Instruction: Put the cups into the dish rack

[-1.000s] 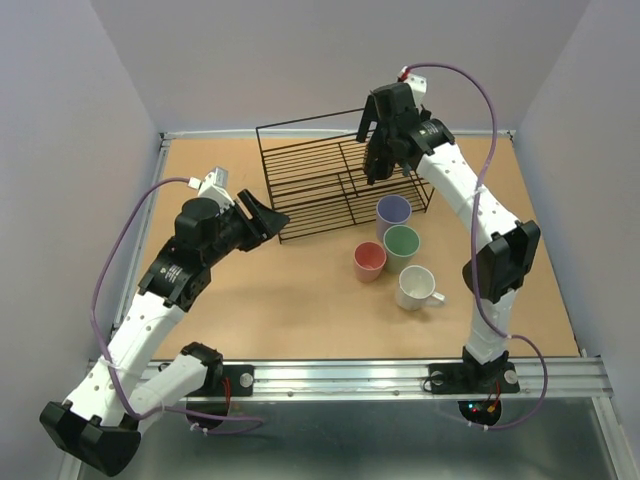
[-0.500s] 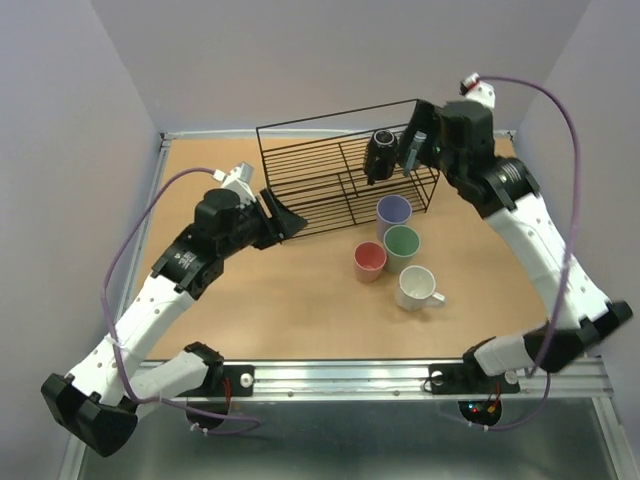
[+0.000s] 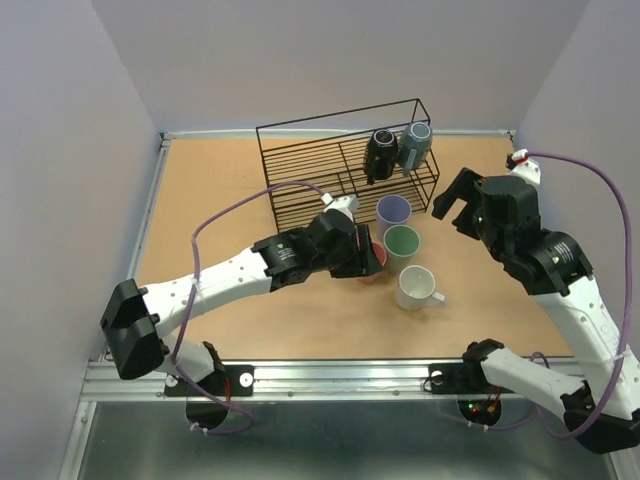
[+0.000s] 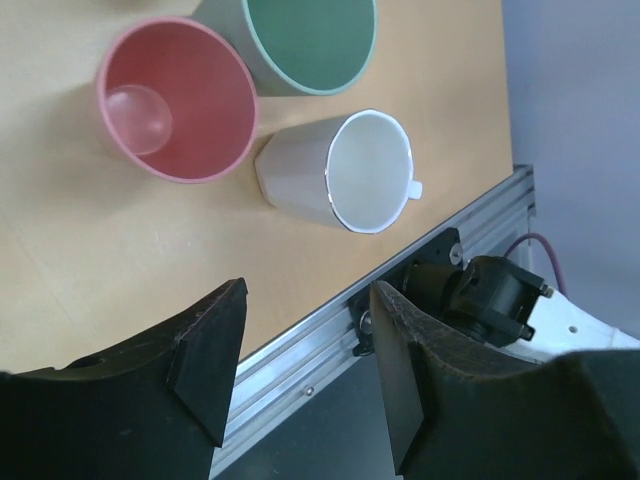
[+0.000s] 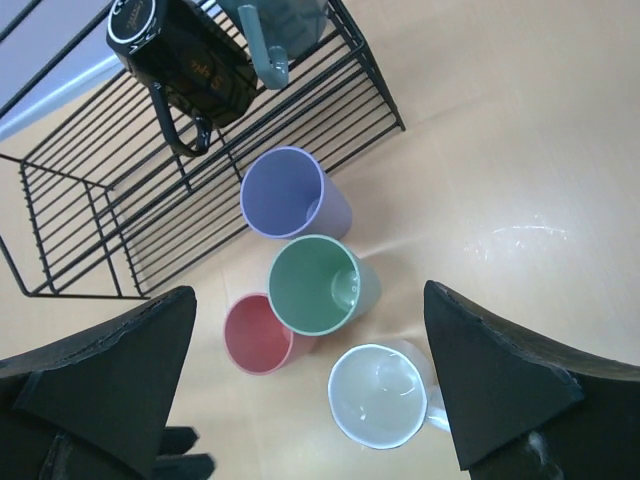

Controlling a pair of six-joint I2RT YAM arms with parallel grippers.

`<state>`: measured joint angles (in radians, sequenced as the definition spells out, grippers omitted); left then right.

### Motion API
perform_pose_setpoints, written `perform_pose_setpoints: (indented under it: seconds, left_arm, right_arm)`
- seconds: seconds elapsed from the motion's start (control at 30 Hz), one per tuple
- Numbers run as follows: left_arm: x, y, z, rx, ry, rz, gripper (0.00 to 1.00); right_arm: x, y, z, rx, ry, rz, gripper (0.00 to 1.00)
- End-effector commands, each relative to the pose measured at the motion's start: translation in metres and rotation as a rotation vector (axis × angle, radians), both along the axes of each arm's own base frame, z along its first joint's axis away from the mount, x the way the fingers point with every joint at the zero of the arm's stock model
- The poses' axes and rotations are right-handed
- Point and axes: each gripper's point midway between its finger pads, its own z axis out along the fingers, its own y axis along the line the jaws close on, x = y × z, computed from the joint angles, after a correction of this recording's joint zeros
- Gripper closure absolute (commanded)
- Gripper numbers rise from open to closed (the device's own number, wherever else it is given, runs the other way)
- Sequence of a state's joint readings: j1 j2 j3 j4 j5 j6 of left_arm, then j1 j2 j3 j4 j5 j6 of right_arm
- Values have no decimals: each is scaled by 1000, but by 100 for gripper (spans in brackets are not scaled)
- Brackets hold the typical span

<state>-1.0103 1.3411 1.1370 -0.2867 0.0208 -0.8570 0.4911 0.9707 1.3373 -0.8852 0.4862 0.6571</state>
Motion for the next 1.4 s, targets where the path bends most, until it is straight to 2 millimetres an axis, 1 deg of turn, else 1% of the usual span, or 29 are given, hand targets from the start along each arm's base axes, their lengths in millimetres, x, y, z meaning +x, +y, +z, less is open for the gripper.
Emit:
perform_pose_setpoints:
  seconds: [0.0, 0.03, 0.07, 0.1, 0.2, 0.23, 0.3, 0.4, 0.47, 0.6, 0.63, 0.73, 0.8, 0.97, 1.07, 1.1, 1.17, 1.2, 1.27, 1.37]
  left_arm:
    - [5, -27, 23, -44, -41, 10, 38]
    - [5, -33, 14, -21, -30, 3, 38]
    - [0, -39, 11, -15, -26, -10, 38]
    - [0, -46, 7, -2, -18, -13, 38]
    - [-6, -61, -1, 17, -8, -39, 39]
    - [-5, -68, -7, 35, -2, -42, 39]
    - [-7, -78, -12, 46, 3, -56, 38]
    - [-5, -94, -23, 87, 12, -59, 39]
    - [-6, -98, -30, 112, 17, -58, 39]
    - [-4, -105, -55, 209, 30, -37, 39]
    - [-6, -107, -59, 222, 30, -37, 39]
    - [-4, -107, -72, 287, 40, -3, 39]
    - [-6, -109, -75, 310, 39, 11, 39]
    - [-6, -112, -79, 349, 26, 34, 40]
    - [-8, -112, -87, 367, 38, 34, 46]
    - [-9, -112, -88, 369, 40, 32, 51]
    - [-10, -112, -95, 387, 45, 29, 56]
    - [-12, -112, -98, 394, 47, 25, 62]
    - [-14, -113, -101, 399, 49, 21, 66]
    - [-18, -115, -107, 403, 56, 8, 81]
  right_arm:
    - [-26, -13, -9, 44, 23, -35, 0]
    - [-29, -14, -11, 44, 25, -36, 0]
    - [-33, -15, -11, 51, 22, -32, 0]
    - [-39, -17, -14, 61, 25, -30, 0]
    - [-48, -19, -18, 67, 39, -26, 0]
    - [-51, -20, -17, 73, 37, -24, 0]
    - [-55, -23, -18, 63, 42, -20, 0]
    - [-59, -27, -10, 49, 20, -13, 0]
    - [-61, -28, -7, 34, 15, -1, 0]
    - [-64, -31, -2, -11, 14, 28, 0]
    - [-65, -31, 0, -15, 12, 34, 0]
    - [-70, -32, 7, -27, -1, 61, 0]
    - [-75, -33, 11, -34, -8, 77, 0]
    - [-83, -33, 13, -43, -12, 109, 0]
    - [-86, -34, 12, -45, -9, 120, 0]
    - [-88, -34, 11, -48, -7, 125, 0]
    - [-89, -34, 11, -47, -7, 128, 0]
    - [-90, -34, 10, -50, -4, 133, 0]
    - [-91, -35, 10, -50, -4, 132, 0]
    - [-92, -34, 8, -48, 1, 137, 0]
